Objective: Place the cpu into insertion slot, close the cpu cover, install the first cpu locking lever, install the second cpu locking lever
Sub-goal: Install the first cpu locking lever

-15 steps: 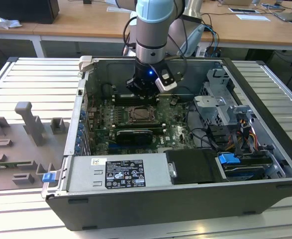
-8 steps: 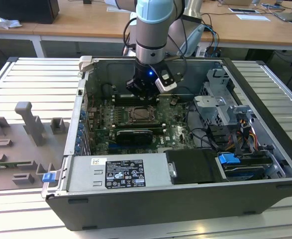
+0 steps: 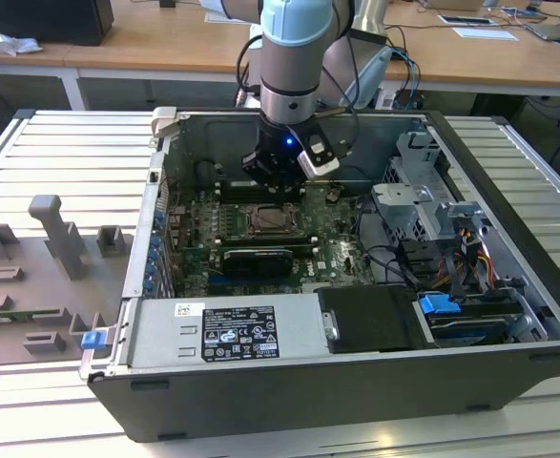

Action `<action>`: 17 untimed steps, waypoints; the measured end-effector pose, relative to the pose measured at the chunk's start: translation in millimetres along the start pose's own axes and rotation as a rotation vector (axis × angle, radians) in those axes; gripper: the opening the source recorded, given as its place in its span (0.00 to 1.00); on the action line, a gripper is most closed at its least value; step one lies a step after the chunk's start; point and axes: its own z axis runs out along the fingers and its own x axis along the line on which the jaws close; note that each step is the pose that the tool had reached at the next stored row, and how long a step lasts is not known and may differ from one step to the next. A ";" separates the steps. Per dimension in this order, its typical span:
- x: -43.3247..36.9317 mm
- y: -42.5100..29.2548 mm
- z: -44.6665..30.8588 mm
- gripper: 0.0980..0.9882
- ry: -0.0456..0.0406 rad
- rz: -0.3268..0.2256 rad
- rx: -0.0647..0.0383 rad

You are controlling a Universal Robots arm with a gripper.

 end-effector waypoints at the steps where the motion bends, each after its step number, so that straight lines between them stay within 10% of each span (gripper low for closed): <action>1: 0.2 -0.3 -0.4 0.01 0.0008 0.000 0.002; 17: 0.1 -4.6 -11.9 0.01 0.0007 0.000 0.002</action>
